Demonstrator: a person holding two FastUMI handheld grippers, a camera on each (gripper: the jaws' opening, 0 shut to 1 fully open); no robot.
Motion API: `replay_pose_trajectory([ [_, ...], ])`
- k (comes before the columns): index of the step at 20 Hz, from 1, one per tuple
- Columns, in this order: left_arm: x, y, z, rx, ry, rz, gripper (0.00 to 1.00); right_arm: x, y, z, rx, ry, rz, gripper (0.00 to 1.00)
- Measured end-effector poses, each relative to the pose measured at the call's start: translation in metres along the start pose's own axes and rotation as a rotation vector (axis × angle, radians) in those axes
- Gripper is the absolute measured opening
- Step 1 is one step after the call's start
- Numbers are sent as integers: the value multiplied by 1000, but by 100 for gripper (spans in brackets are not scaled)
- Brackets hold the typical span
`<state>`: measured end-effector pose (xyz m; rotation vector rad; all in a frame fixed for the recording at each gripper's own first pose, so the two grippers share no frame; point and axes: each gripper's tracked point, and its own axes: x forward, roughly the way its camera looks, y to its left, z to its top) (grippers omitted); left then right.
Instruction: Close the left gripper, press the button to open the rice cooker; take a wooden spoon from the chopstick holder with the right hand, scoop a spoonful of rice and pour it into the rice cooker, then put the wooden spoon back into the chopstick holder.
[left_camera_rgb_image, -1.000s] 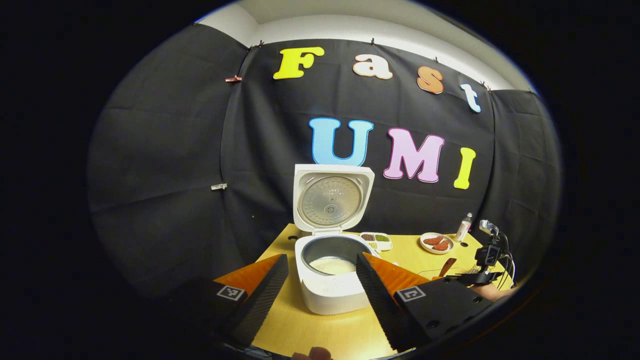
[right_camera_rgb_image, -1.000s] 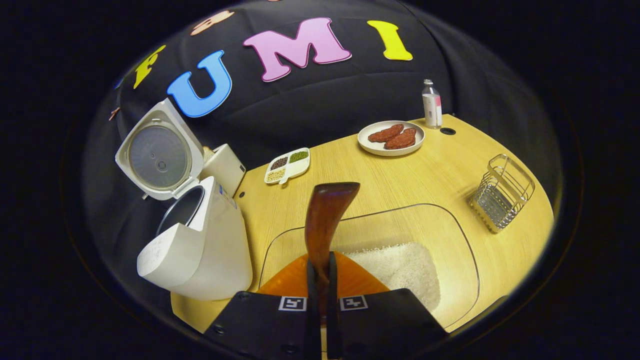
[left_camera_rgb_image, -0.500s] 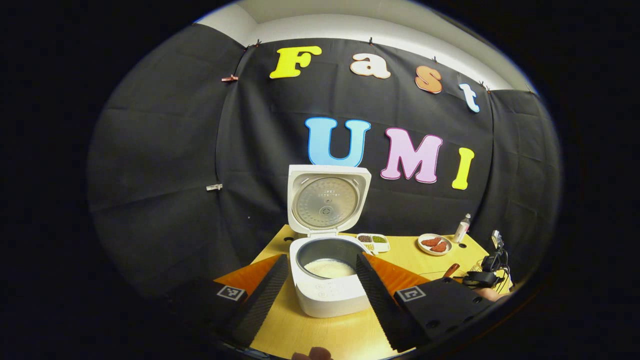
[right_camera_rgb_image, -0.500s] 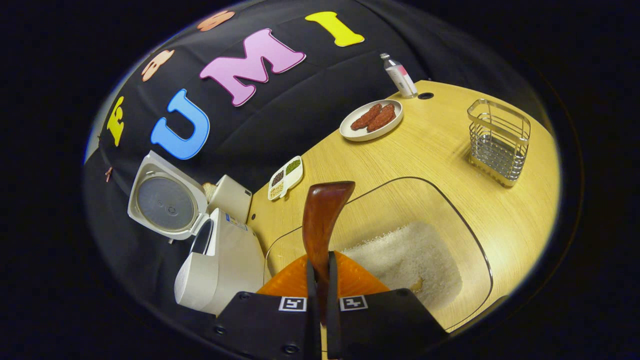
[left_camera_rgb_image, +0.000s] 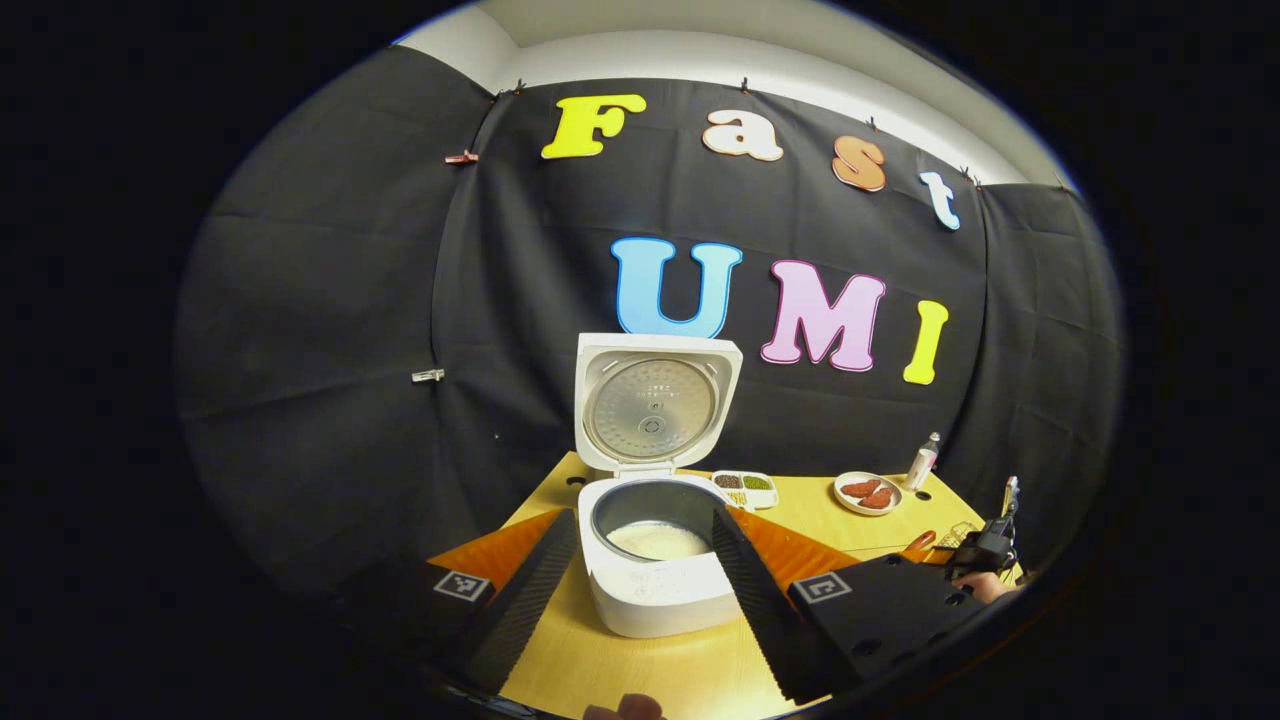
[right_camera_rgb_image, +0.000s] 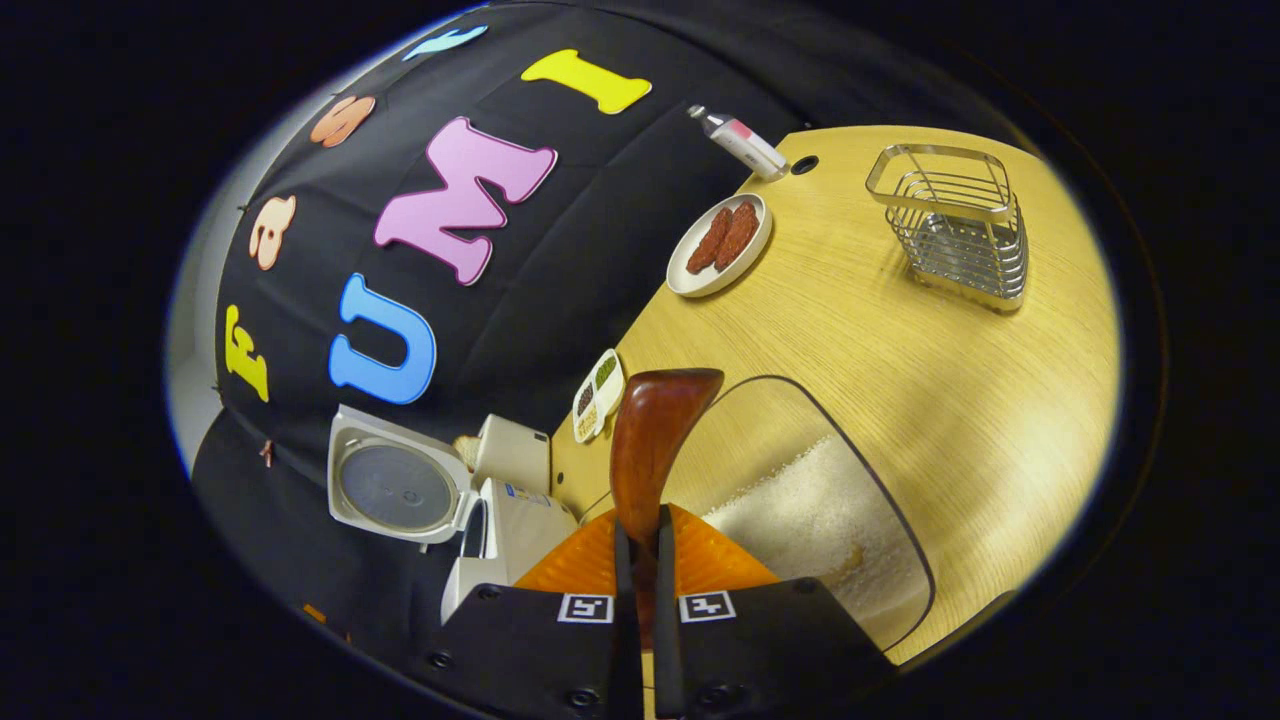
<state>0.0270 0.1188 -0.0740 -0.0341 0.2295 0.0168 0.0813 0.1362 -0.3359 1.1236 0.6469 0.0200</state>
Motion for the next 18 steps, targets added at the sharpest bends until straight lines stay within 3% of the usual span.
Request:
replay_pose_trajectory([
  [10, -12, 2, 8, -24, -30, -11, 94, -37, 35, 42, 74, -62, 93, 9],
  [18, -18, 9, 5, -24, -47, -13, 94, -57, 128, 57, 123, -80, 206, 9],
])
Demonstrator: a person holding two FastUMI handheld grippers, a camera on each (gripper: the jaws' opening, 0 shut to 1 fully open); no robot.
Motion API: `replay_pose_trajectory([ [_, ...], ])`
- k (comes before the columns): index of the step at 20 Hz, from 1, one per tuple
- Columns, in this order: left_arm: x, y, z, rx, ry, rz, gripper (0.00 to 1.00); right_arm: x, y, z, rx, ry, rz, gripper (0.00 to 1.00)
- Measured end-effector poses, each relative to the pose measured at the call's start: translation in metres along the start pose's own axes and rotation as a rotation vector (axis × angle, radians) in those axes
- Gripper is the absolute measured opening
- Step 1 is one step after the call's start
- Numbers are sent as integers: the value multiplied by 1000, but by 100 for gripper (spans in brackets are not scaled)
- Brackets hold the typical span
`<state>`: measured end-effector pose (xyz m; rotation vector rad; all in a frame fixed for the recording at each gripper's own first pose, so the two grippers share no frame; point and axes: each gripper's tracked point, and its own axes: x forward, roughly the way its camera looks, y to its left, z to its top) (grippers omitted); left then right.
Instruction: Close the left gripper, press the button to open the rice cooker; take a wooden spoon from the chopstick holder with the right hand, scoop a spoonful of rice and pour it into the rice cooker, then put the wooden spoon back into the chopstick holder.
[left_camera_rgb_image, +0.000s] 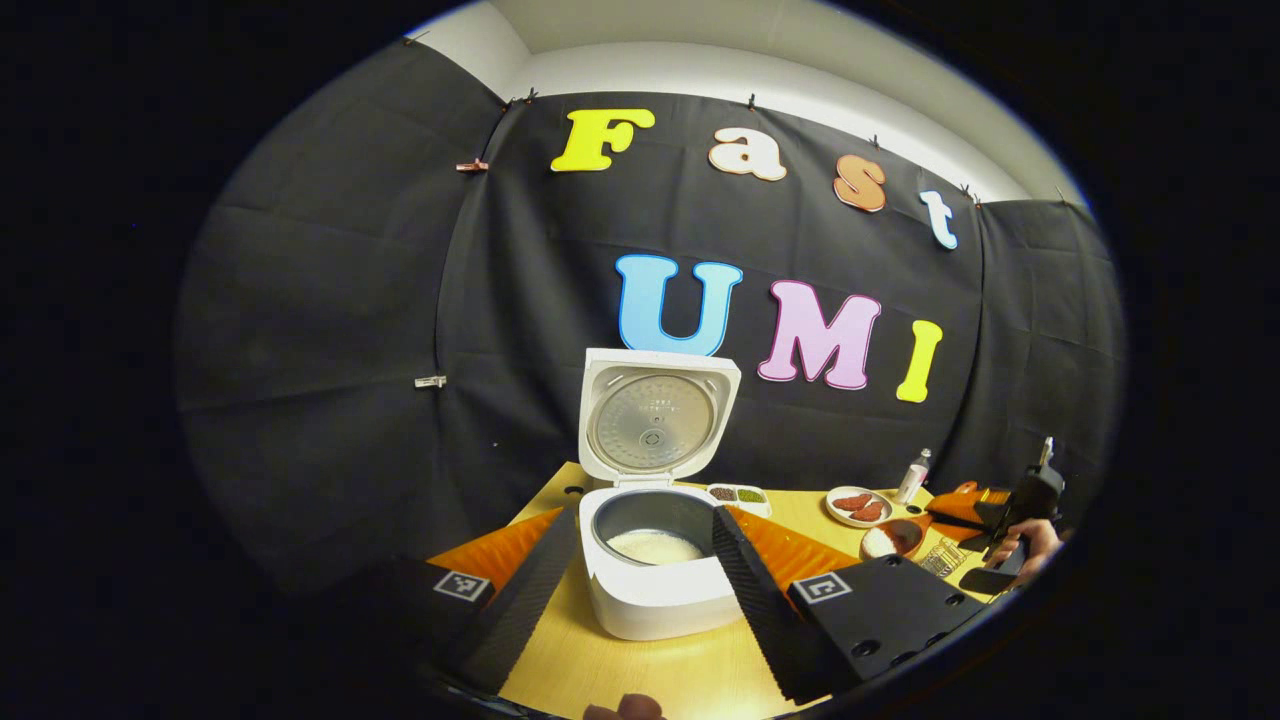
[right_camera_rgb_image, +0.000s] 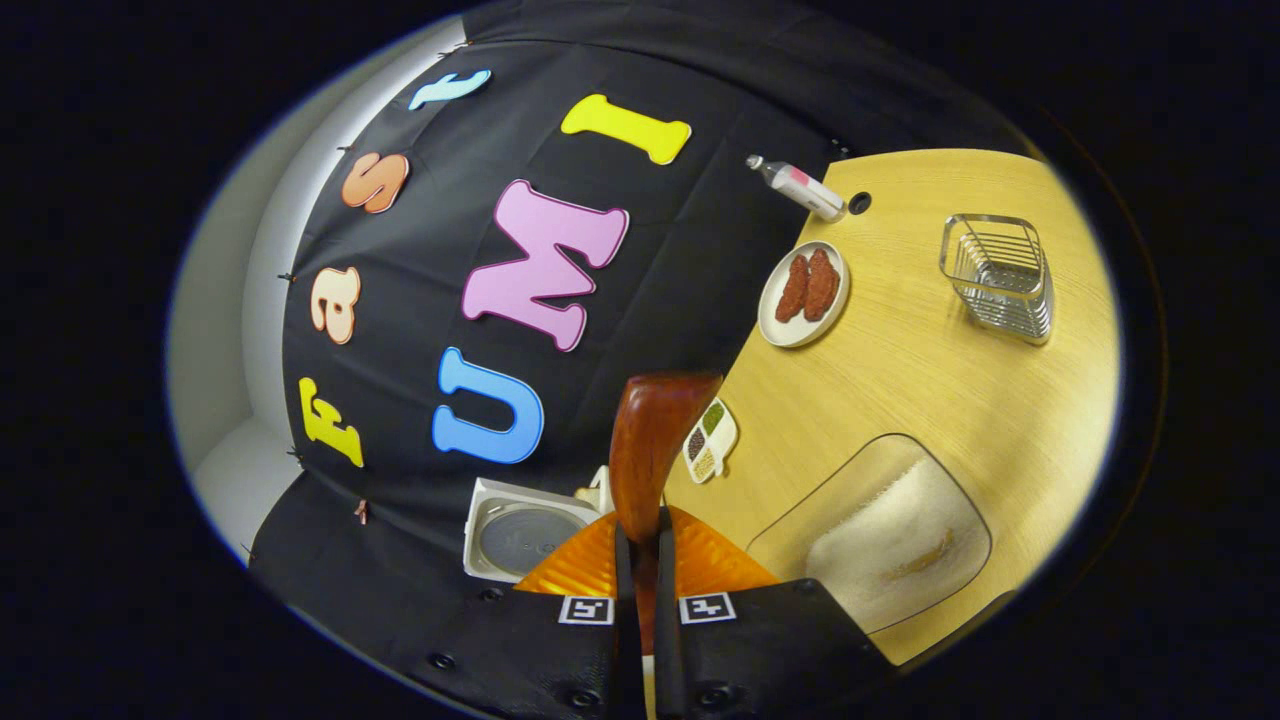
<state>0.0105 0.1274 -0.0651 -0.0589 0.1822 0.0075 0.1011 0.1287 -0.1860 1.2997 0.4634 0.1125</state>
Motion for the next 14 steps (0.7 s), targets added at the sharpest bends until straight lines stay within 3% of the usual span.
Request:
replay_pose_trajectory([
  [7, -6, 16, -4, -2, -8, 6, 94, 41, 87, -41, 10, 48, 74, 9],
  [14, -8, 43, -6, -19, -5, 36, 94, 104, 134, -109, -100, 88, 94, 9],
])
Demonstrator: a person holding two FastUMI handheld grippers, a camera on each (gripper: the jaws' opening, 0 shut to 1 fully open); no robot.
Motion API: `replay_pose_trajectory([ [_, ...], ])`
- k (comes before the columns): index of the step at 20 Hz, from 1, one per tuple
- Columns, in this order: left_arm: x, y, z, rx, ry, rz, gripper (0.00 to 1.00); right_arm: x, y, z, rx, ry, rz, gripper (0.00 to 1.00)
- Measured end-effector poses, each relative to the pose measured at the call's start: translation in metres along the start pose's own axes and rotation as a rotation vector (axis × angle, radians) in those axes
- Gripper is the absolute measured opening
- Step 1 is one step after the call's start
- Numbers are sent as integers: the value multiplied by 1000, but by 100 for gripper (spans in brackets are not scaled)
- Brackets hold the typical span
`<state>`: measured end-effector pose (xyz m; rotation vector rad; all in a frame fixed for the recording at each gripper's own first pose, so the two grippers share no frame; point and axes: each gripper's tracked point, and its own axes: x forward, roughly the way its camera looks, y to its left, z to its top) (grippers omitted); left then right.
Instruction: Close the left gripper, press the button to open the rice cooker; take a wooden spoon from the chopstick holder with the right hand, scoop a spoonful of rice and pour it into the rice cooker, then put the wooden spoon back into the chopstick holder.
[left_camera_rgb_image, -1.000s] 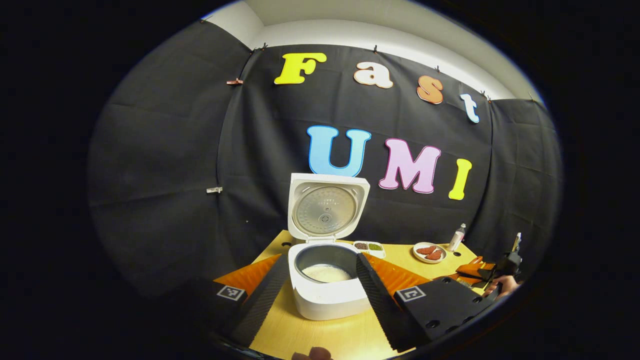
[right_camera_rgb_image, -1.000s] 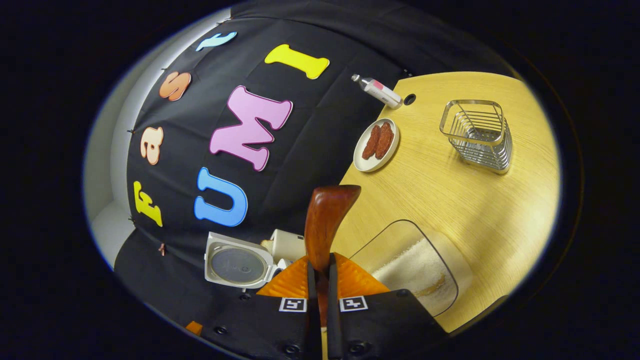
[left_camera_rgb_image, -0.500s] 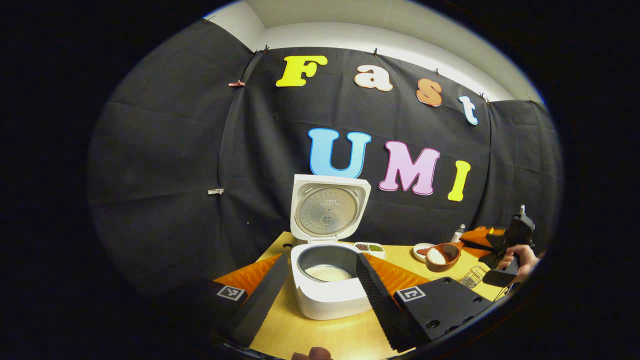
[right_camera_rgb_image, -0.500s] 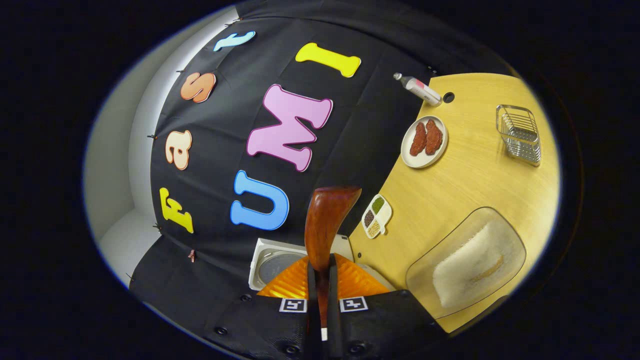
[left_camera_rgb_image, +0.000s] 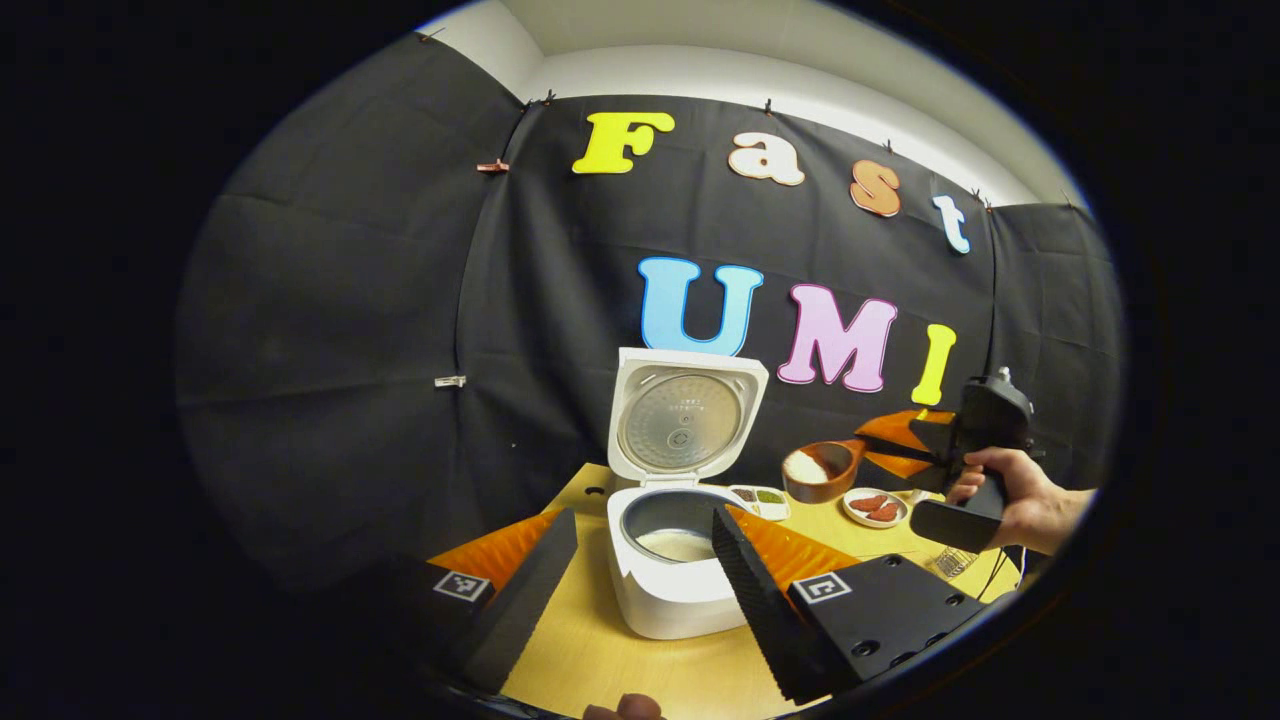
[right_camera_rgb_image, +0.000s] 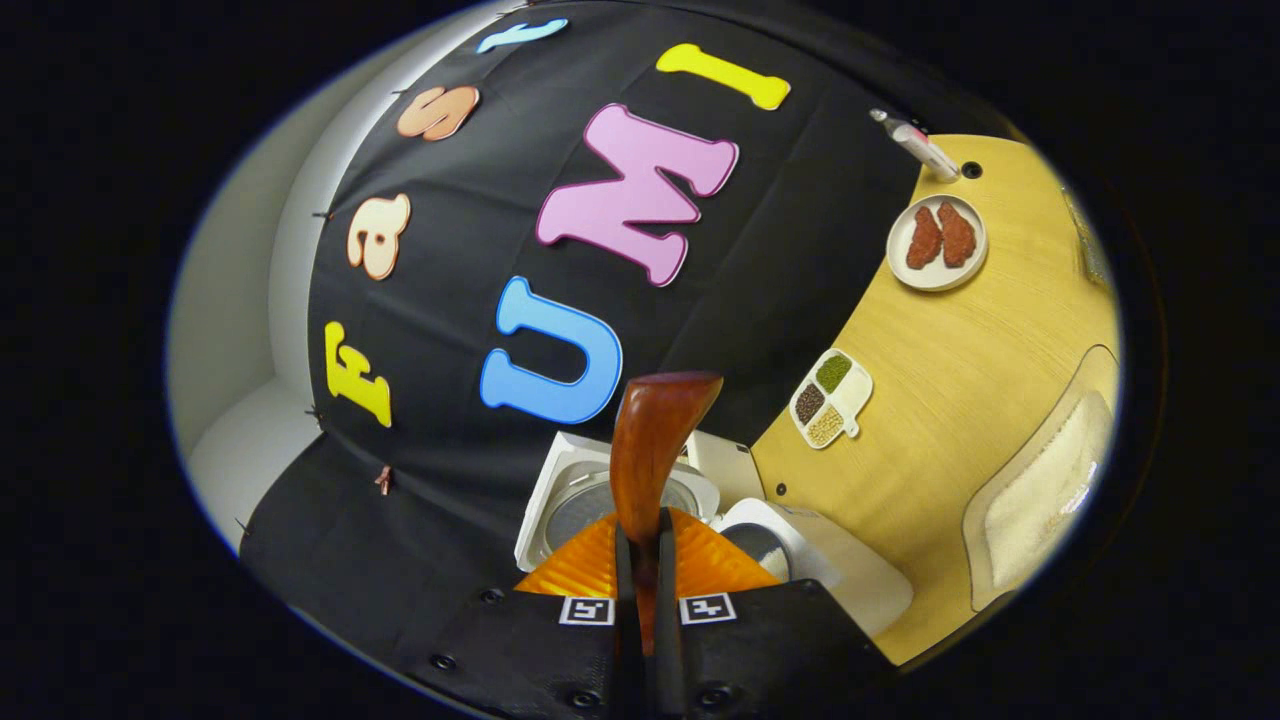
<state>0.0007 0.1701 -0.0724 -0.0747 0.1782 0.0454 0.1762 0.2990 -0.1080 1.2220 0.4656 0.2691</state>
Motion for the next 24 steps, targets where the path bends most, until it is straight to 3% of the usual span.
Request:
replay_pose_trajectory([
  [6, 9, 26, -10, -24, 9, 27, 94, 59, 7, -31, -233, 2, -63, 9],
  [13, 24, 47, -20, -38, 24, 50, 94, 101, 13, -59, -652, 50, -84, 9],
  [19, 30, 53, -20, -65, 18, 61, 94, 115, 29, -77, -922, 83, -27, 9],
  [24, 26, 55, -21, -64, 15, 63, 94, 107, 48, -95, -1182, 102, 73, 9],
])
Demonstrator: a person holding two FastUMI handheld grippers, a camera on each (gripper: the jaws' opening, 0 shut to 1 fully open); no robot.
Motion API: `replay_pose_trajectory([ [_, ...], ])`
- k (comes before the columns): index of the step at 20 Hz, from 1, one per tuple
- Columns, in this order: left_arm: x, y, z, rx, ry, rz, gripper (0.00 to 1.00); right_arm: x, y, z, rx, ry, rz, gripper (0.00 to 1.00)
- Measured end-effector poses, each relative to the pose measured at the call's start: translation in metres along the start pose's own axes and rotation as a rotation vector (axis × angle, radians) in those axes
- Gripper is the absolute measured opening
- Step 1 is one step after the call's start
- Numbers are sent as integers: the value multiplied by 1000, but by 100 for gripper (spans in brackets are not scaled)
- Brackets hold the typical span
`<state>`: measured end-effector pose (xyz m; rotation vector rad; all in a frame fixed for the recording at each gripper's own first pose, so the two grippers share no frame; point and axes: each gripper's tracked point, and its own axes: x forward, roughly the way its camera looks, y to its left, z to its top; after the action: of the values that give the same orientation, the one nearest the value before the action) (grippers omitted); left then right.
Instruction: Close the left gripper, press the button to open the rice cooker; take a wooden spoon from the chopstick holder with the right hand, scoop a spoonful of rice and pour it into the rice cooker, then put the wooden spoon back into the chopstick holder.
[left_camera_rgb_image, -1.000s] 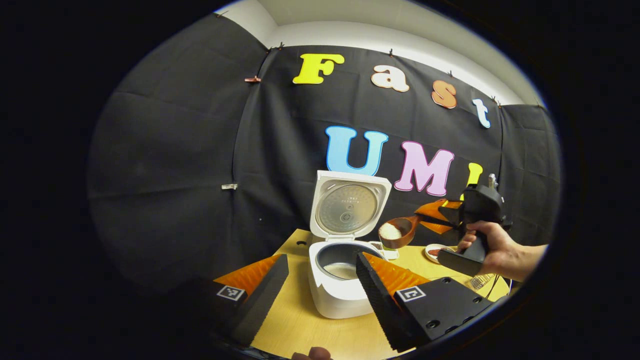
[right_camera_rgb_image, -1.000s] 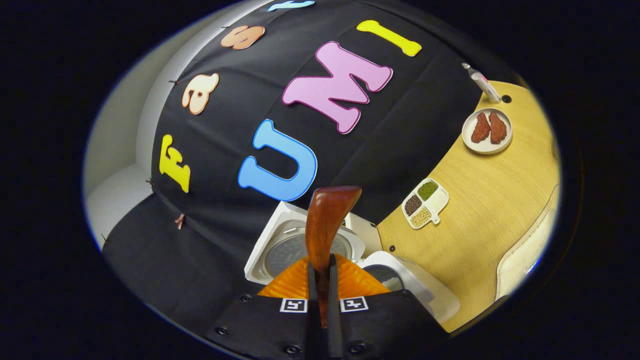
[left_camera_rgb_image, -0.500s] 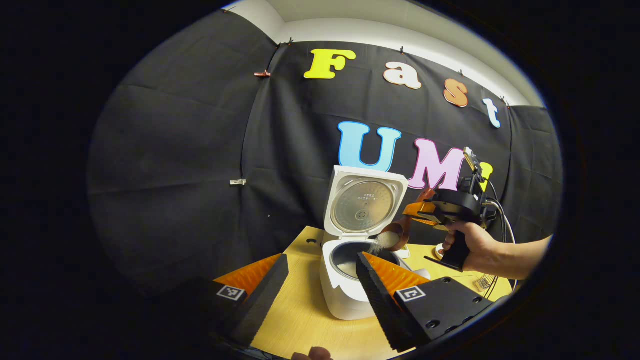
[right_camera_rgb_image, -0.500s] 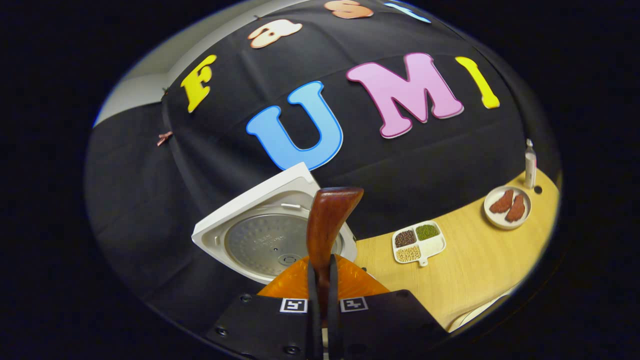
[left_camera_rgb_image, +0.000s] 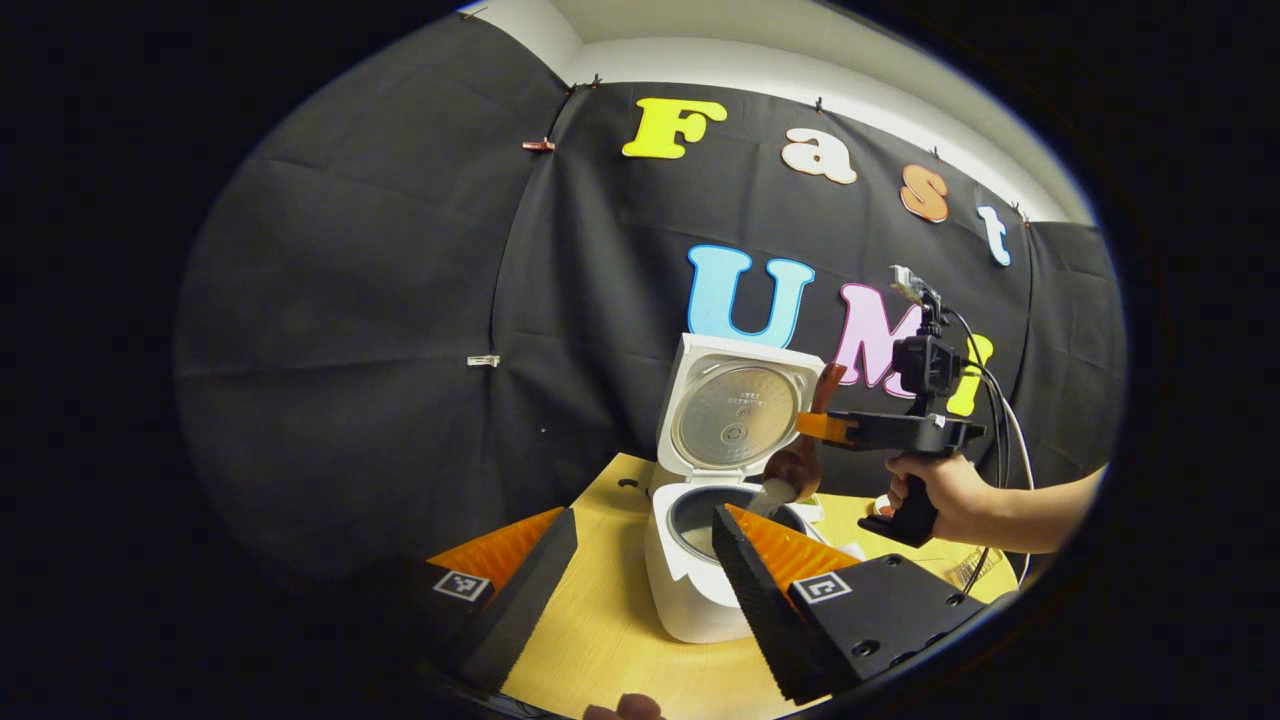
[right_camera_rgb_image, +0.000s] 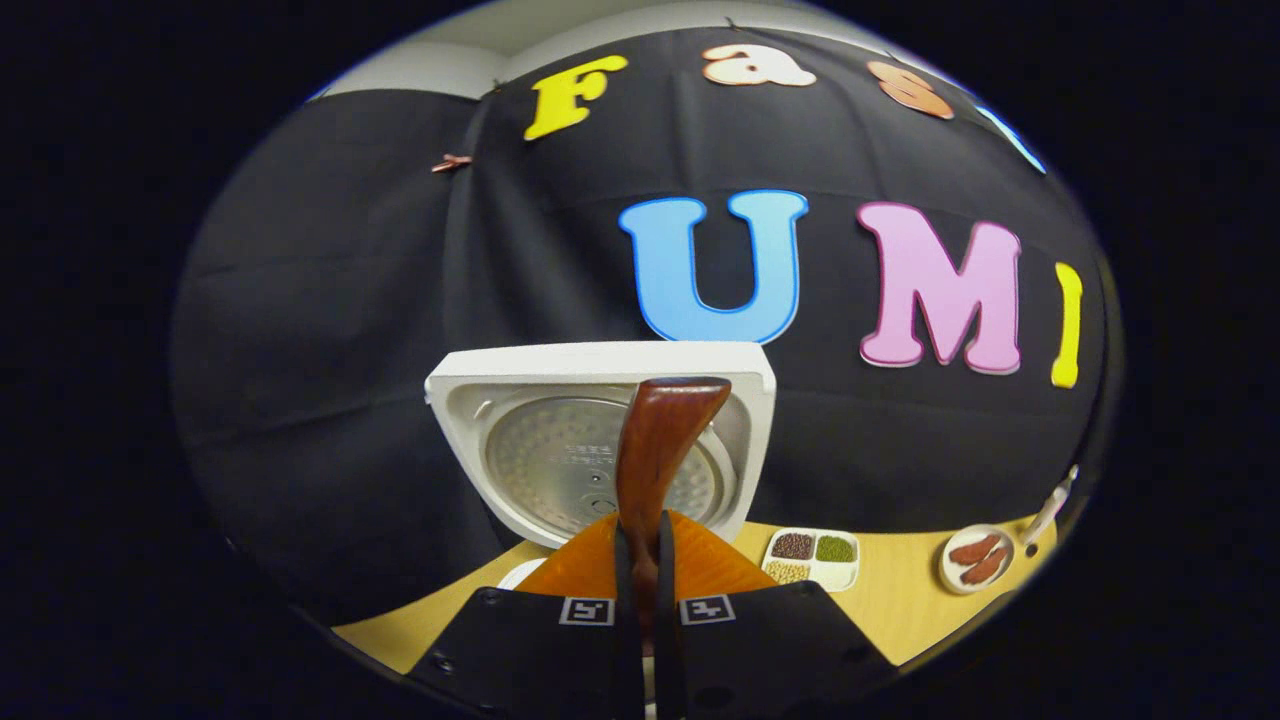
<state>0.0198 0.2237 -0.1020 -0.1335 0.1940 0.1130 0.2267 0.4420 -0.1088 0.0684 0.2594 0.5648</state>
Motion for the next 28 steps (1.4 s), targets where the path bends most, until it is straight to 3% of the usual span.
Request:
replay_pose_trajectory([
  [10, -20, -3, 0, -2, -18, 2, 94, -29, 72, 23, -467, -111, 198, 8],
  [14, -35, -4, 0, -4, -25, 8, 94, -43, 83, 33, -556, -169, 217, 9],
  [16, -41, -5, 1, 4, -32, 12, 94, -43, 80, 29, -465, -136, 214, 9],
  [19, -51, -8, 2, 11, -41, 18, 94, -45, 68, 41, -223, -114, 162, 13],
  [21, -59, -12, 4, 10, -43, 17, 94, -50, 60, 48, -66, -116, 136, 9],
  [24, -66, -18, 5, 23, -47, 19, 94, -71, 26, 61, 129, -126, 91, 9],
  [28, -74, -32, 10, 34, -61, 6, 94, -118, -35, 67, 234, -159, 19, 9],
])
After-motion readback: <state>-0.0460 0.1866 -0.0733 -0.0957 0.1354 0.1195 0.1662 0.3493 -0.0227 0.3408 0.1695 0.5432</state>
